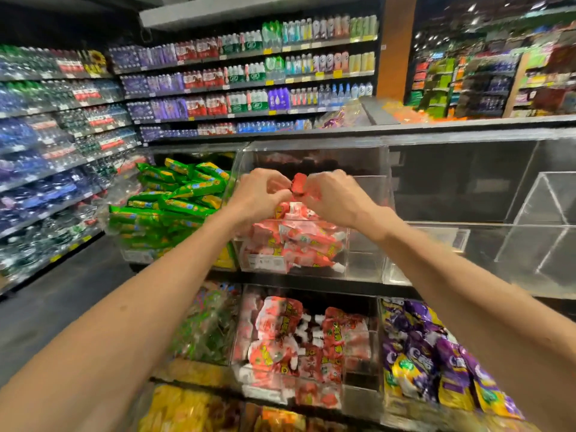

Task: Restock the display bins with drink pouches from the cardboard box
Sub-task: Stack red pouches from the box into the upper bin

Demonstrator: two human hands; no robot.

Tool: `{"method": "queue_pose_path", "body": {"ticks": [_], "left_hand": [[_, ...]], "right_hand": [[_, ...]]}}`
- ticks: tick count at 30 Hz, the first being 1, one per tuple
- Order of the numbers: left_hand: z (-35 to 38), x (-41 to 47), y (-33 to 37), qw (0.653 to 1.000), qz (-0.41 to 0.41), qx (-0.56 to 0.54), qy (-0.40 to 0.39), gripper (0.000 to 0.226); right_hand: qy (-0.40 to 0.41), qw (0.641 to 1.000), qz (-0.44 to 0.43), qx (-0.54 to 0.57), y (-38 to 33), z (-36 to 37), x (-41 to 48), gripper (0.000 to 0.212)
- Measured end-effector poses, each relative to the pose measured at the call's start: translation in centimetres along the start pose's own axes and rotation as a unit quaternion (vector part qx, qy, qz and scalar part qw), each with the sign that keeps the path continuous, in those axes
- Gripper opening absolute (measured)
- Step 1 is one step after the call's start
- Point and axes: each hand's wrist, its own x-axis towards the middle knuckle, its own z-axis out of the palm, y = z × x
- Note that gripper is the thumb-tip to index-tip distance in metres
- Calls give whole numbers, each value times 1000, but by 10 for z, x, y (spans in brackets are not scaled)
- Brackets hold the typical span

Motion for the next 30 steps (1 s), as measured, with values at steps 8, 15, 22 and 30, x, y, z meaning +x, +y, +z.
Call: {"method": "queue_pose_path", "body": {"ticks": [8,15,22,30], "left_hand": [[-25,-181,58,995,74,-40,57,31],[112,-325,124,987,149,-39,-44,50],[284,-400,310,930,288,-127,-188,49],[480,-479,566,792,490,-131,-339,31]], "right_hand": [[119,977,-44,169,-33,-7,-188,43],[54,990,98,91,-1,2,-441,52],[58,904,419,59,66,-80,-686,64],[65,732,677,26,172,-179,-910,56]]}}
